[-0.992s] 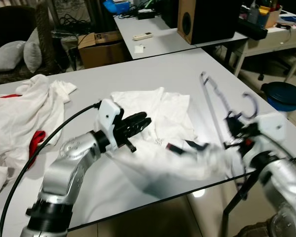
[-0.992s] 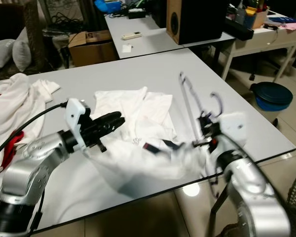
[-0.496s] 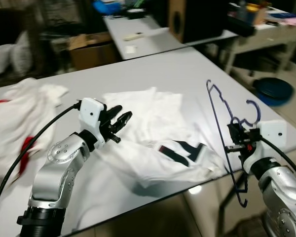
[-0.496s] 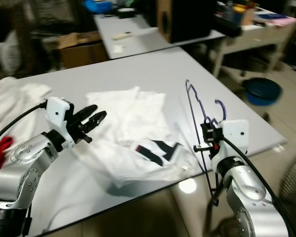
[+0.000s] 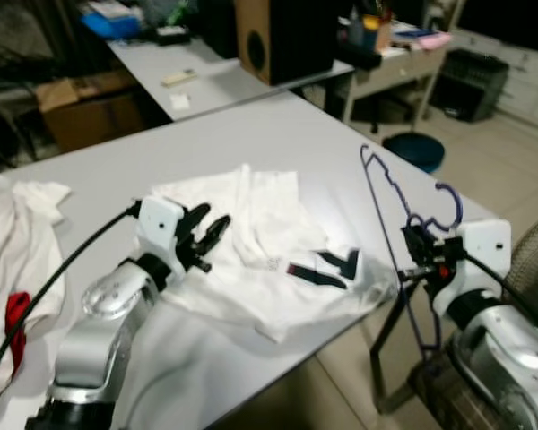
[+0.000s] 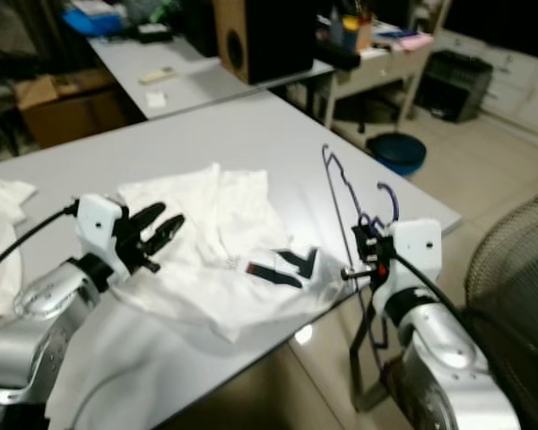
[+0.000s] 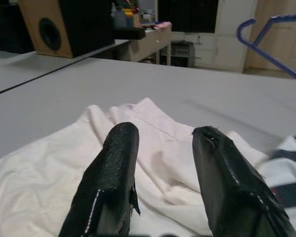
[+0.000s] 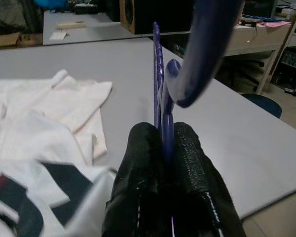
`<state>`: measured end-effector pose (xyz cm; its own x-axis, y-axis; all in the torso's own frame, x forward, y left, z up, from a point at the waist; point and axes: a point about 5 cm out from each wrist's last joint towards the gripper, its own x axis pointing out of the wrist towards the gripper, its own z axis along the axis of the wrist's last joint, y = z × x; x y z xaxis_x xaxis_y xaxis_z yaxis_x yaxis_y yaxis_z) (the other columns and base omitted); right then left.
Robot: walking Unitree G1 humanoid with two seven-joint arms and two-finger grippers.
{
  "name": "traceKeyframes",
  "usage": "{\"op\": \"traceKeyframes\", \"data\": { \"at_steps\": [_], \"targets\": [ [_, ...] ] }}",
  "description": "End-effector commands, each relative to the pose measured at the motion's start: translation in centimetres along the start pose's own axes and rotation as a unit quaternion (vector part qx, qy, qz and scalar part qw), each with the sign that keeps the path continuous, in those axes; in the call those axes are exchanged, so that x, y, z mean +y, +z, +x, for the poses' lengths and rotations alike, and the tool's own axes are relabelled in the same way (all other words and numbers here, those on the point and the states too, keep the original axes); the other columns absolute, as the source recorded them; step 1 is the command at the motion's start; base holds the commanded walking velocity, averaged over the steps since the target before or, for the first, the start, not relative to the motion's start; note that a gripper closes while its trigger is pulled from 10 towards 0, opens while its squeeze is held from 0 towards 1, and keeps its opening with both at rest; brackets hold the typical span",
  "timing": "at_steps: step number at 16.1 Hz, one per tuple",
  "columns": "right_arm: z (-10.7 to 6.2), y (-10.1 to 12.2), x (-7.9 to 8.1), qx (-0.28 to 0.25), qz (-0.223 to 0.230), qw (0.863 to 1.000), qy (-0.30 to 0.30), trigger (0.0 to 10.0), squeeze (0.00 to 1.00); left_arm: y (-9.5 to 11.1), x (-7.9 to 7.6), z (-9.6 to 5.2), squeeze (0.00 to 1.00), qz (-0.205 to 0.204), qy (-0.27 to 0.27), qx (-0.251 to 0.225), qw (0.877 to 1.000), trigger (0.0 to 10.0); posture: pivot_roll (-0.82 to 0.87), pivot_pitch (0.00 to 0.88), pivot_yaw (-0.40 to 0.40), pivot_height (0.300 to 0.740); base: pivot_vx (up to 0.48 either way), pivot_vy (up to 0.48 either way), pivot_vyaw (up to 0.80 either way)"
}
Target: Hang hanger
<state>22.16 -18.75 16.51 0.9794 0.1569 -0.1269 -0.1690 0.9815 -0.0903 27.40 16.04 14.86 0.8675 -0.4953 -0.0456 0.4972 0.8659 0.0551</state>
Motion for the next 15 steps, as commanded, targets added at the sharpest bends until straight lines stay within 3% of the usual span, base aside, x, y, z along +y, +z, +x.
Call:
{"op": "traceKeyframes", "data": {
  "at_steps": [1,3,4,5,6,8,10,11,14,15],
  "targets": [
    [-0.1,0.2,-0.1,-0.005,-0.009,1.0,0.004,10.0,0.0,-0.2,-0.3,0.0,0.0,0.005,0.0,0.008,1.0,10.0,-0.04,0.0,0.072,0.74,0.0,0.0,0.0],
    [-0.2,0.4,-0.3,-0.012,-0.036,0.999,0.006,10.0,0.0,-0.6,-0.5,-0.2,0.0,0.001,-0.002,0.013,1.0,10.0,-0.04,0.0,0.069,0.74,0.0,0.0,0.0],
    [-0.2,0.3,-0.6,-0.008,-0.07,0.997,0.012,10.0,0.0,-1.2,-0.8,-0.6,0.0,-0.005,-0.029,0.024,0.999,10.0,-0.04,0.0,0.069,0.74,0.0,0.0,0.0],
    [-0.5,0.0,-1.2,0.013,-0.055,0.998,0.03,10.0,0.0,-1.4,-1.6,-1.1,1.0,-0.019,-0.091,0.037,0.995,10.0,-0.04,0.0,0.069,0.74,0.0,0.0,0.0],
    [-0.8,0.0,-1.5,0.016,-0.045,0.998,0.046,10.0,0.0,-1.4,-2.2,-1.4,1.0,-0.012,-0.136,0.046,0.99,10.0,-0.04,0.0,0.069,0.74,0.0,0.0,0.0],
    [-2.1,-0.1,-1.9,0.034,-0.044,0.993,0.109,10.0,0.0,-2.5,-4.0,-2.1,1.0,0.004,-0.244,0.111,0.963,10.0,-0.04,0.0,0.06,0.74,0.0,0.0,0.0],
    [-2.6,-0.1,-1.7,0.04,-0.045,0.987,0.149,10.0,0.0,-3.5,-4.1,-1.6,1.0,0.024,-0.246,0.139,0.959,10.0,-0.05,0.0,0.06,0.74,0.0,0.0,0.0],
    [-3.0,-0.1,-1.5,0.044,-0.046,0.982,0.178,10.0,0.0,-4.2,-4.1,-0.8,0.0,0.037,-0.234,0.155,0.959,10.0,-0.05,0.0,0.06,0.74,0.0,0.0,0.0],
    [-3.4,0.0,-1.5,0.051,-0.052,0.977,0.202,10.0,0.0,-5.1,-4.4,-0.3,0.0,0.05,-0.238,0.185,0.952,10.0,-0.06,0.0,0.065,0.74,0.0,0.0,0.0],
    [-3.5,0.1,-1.7,0.049,-0.054,0.976,0.204,10.0,0.0,-5.8,-4.1,-0.1,0.0,0.072,-0.219,0.207,0.951,5.7,-0.06,0.0,0.066,0.74,0.0,0.0,0.0]
  ]
}}
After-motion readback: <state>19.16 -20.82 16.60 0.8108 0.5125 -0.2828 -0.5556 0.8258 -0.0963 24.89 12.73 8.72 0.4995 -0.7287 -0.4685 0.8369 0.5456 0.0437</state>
